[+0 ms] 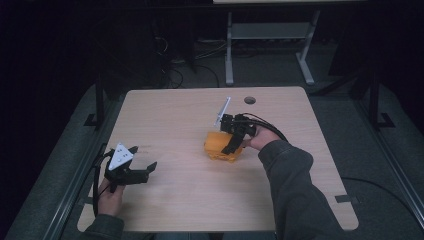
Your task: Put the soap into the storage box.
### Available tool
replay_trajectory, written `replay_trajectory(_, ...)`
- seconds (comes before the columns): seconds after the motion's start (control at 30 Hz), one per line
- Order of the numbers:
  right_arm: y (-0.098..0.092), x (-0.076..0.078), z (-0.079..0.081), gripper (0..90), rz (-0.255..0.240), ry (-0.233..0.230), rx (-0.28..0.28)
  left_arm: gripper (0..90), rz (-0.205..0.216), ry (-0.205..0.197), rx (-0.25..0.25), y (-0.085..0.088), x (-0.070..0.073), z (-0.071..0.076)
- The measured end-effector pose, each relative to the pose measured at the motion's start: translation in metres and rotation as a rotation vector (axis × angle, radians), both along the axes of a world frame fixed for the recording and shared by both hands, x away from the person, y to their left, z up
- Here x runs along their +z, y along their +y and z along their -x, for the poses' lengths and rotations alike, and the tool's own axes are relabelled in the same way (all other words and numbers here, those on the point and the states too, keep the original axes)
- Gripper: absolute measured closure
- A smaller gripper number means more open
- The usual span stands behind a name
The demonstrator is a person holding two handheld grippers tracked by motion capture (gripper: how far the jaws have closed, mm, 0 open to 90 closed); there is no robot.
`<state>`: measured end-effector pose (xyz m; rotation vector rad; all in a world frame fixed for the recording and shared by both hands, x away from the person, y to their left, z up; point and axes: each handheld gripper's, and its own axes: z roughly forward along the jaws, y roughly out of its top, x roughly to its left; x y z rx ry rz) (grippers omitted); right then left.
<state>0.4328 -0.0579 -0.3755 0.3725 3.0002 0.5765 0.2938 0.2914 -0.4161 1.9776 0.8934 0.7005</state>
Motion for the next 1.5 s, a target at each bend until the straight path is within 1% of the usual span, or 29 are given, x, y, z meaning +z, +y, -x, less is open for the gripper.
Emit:
replay_trajectory(0.17, -0.004, 0.002, 0.001, 15.9, -0.005, -0.003, -0.007, 13.4, 0.002, 0.001, 0.000, 0.000, 0.000, 0.000)
replay_trajectory(0.23, -0.006, 0.004, 0.001, 15.9, -0.022, -0.005, -0.005, 13.4, 0.003, 0.000, 0.000, 0.000, 0.000, 0.000)
replay_trajectory(0.47, -0.011, 0.007, 0.003, 15.9, -0.032, -0.010, -0.013, 13.4, 0.002, 0.002, 0.001, -0.001, 0.000, 0.000)
replay_trajectory(0.57, -0.012, 0.008, 0.004, 15.9, -0.028, -0.011, -0.012, 13.4, 0.000, 0.002, 0.000, -0.001, 0.000, 0.000)
replay_trajectory(0.93, -0.019, 0.008, 0.006, 15.9, -0.051, -0.004, -0.030, 13.4, 0.002, 0.000, 0.000, -0.001, -0.001, -0.001)
replay_trajectory(1.03, -0.020, 0.009, 0.007, 15.9, -0.050, -0.004, -0.033, 13.4, 0.002, -0.001, 0.000, -0.001, -0.001, 0.000)
replay_trajectory(1.33, -0.032, 0.010, 0.011, 16.0, -0.065, -0.006, -0.053, 13.4, -0.002, 0.002, 0.000, -0.002, -0.001, -0.001)
replay_trajectory(1.5, -0.037, 0.010, 0.012, 16.0, -0.066, -0.003, -0.063, 13.4, -0.003, 0.003, 0.000, -0.002, -0.001, -0.001)
